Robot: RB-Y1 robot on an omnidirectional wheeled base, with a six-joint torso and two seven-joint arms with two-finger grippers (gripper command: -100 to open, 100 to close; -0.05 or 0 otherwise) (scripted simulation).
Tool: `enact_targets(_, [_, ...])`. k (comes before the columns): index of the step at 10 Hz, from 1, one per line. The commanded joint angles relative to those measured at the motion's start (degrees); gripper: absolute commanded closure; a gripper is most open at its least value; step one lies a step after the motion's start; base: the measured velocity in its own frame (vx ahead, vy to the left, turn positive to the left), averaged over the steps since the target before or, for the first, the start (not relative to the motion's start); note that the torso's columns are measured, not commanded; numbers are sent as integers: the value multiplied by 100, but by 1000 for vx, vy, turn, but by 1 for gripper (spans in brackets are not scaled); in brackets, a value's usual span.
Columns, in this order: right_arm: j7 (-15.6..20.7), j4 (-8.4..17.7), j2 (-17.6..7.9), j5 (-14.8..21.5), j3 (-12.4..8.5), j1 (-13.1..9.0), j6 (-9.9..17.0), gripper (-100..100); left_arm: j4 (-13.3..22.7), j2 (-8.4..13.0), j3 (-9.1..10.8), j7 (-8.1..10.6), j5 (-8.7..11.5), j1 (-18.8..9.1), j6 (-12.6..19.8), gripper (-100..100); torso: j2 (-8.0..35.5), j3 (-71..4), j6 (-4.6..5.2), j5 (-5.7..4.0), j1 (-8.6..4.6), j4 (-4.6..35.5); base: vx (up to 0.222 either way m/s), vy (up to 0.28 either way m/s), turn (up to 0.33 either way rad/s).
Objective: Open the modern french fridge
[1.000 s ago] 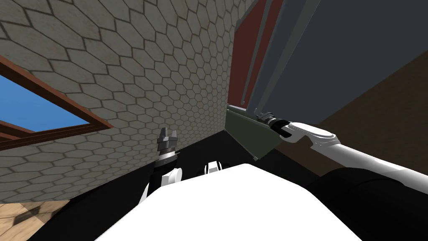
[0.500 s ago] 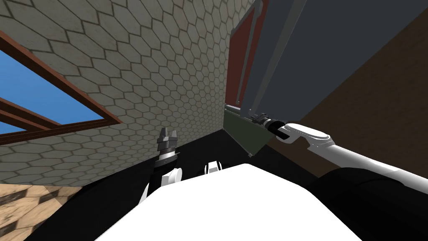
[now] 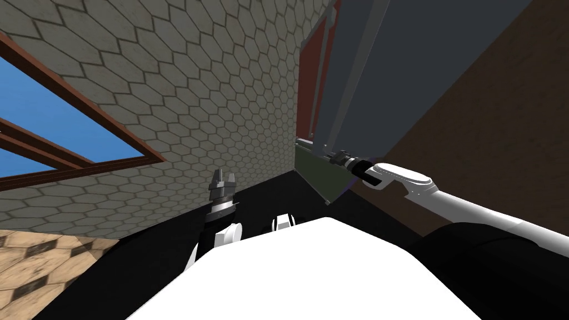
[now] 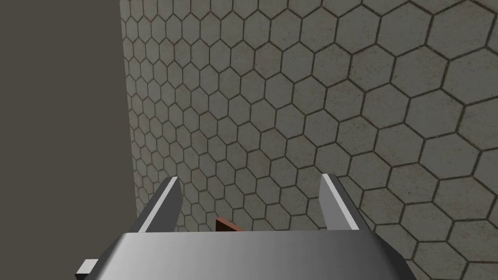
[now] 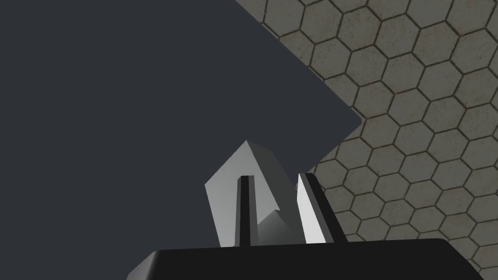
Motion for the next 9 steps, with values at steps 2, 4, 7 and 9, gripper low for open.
enact_targets(2, [33,-353,57,23,-51,129,-155,100,0,0,0,0,0,0,0,0,10,11,8,-7,11,-5,-102,-93,4])
enact_targets(4, [53,-649,57,28,3,160,-325,100,0,0,0,0,0,0,0,0,11,9,-1,2,26,-1,-136,-110,7])
enact_targets(7, [-172,-700,-360,-191,-166,194,-60,-100,0,-2,-2,0,0,2,0,0,-40,-20,12,-1,36,-21,10,-14,-104])
enact_targets(9, [-278,-770,-558,-298,-260,228,-21,-100,0,-1,-1,0,0,2,-1,0,-32,-25,-5,6,6,-2,29,19,-85])
